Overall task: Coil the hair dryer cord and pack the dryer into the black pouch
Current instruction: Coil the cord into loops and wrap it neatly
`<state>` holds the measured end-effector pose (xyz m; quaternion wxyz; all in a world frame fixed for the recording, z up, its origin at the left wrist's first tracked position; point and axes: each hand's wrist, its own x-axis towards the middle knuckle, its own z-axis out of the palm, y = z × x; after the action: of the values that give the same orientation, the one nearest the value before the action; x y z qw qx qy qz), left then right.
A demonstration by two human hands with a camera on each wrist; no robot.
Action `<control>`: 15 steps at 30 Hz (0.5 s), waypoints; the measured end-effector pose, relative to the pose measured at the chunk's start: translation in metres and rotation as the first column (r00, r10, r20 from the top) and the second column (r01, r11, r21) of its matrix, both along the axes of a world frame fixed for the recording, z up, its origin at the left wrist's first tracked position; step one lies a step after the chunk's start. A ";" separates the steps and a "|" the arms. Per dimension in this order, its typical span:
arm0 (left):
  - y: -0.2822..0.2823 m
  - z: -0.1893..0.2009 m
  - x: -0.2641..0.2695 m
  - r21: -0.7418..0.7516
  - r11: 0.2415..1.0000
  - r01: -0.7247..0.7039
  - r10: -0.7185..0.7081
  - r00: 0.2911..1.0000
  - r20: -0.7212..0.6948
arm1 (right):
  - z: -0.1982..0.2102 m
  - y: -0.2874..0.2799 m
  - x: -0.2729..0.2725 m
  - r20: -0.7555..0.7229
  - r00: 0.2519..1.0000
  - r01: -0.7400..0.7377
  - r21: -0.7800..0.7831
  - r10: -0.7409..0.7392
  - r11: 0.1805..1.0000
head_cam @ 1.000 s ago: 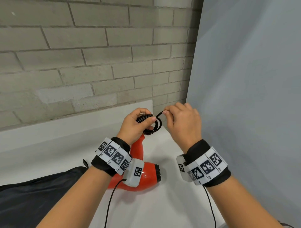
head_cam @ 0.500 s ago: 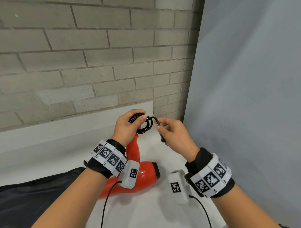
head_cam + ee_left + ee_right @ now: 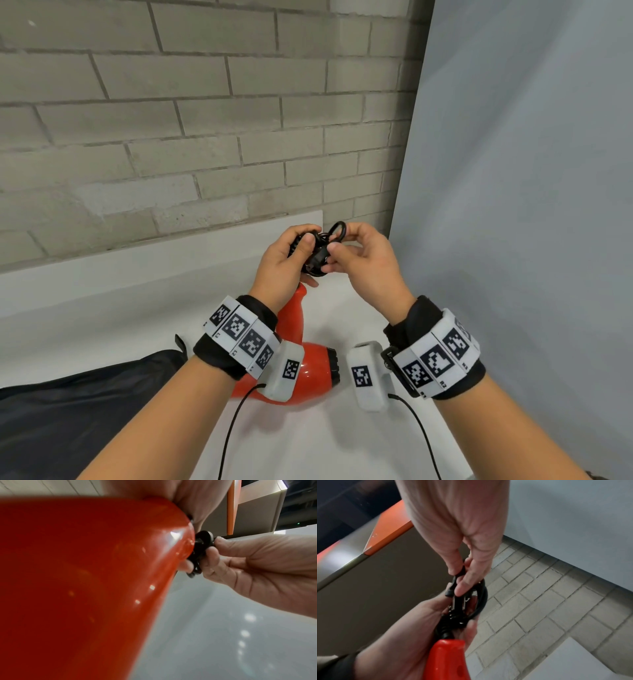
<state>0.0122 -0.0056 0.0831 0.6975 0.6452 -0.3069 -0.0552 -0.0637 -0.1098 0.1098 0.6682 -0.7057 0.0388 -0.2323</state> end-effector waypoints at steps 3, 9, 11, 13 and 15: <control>0.001 -0.001 0.002 0.018 1.000 -0.019 0.019 0.999 0.037 | -0.005 0.003 0.002 0.039 0.996 0.075 -0.018 -0.075 0.997; 0.001 -0.002 -0.001 0.090 0.995 -0.044 0.038 0.997 0.061 | -0.017 0.011 0.005 0.102 0.966 0.237 0.012 -0.237 0.971; 0.000 -0.001 -0.001 0.094 0.994 -0.049 0.043 0.997 0.069 | -0.020 0.014 0.006 0.115 0.949 0.295 0.008 -0.294 0.955; -0.002 -0.001 -0.002 0.099 0.994 -0.056 0.049 0.996 0.073 | -0.023 0.017 0.006 0.138 0.930 0.345 -0.003 -0.342 0.938; -0.003 0.000 -0.004 0.090 0.994 -0.057 0.051 0.996 0.066 | -0.027 0.017 0.005 0.175 0.904 0.409 -0.092 -0.390 0.908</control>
<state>0.0084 -0.0090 0.0834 0.6582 0.6860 -0.3087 -0.0297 -0.0589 -0.0928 0.0832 0.5614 -0.7036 0.1165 -0.4197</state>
